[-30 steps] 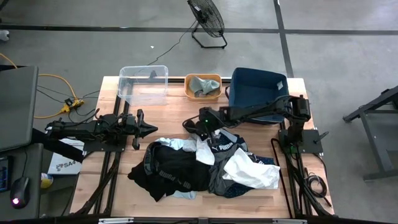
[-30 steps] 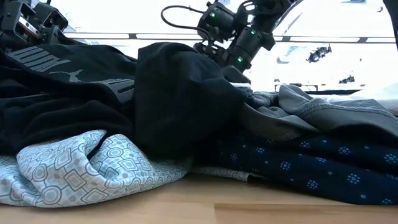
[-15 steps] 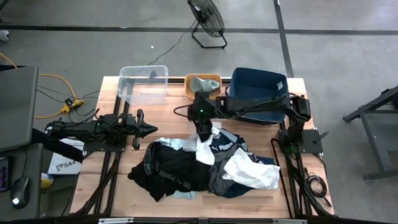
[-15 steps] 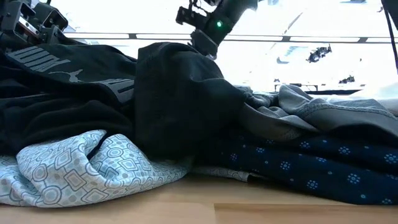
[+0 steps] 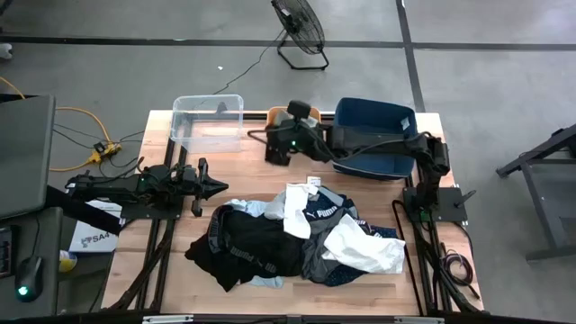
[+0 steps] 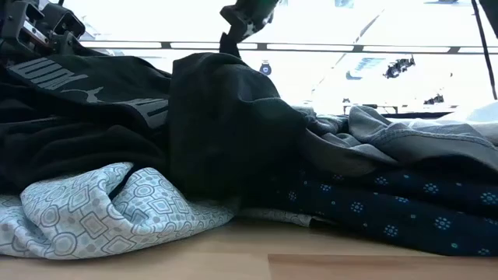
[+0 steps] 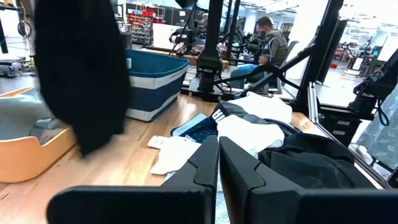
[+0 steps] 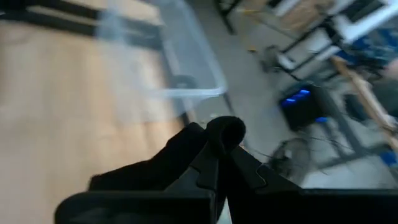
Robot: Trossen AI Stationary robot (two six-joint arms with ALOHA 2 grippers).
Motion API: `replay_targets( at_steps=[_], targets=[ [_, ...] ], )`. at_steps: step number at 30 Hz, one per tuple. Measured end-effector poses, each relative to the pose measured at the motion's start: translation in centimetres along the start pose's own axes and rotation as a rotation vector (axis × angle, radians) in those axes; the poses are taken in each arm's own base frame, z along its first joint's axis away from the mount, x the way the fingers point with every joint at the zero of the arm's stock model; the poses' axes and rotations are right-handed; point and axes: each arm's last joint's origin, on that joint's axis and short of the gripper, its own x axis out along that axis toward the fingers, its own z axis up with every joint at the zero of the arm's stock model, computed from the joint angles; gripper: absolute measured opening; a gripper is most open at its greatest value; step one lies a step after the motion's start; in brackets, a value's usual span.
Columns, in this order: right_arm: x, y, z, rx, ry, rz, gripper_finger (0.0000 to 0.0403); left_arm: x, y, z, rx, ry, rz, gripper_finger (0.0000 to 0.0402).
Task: Pick & Place Cloths
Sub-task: Put the black sock into the yellow bin
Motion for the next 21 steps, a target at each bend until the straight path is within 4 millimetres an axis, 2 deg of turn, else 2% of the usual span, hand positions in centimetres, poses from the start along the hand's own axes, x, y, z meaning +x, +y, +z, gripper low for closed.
replay_targets(
  at_steps=[4,9,16,21],
  targets=[
    [-0.1,-2.2,0.8,0.031,0.002,-0.101,0.0004,0.0,0.0,0.0,0.0,0.0,0.0,0.0012],
    [0.5,-5.4,0.8,0.056,0.031,-0.229,0.0004,0.0,0.0,0.0,0.0,0.0,0.0,0.0012],
    [2.2,-9.0,-1.0,0.068,0.123,-0.324,0.0004,0.0,0.0,0.0,0.0,0.0,0.0,0.0012],
    [3.1,-10.9,-2.4,0.097,0.185,-0.357,0.0004,0.0,0.0,0.0,0.0,0.0,0.001,0.0012]
  ],
)
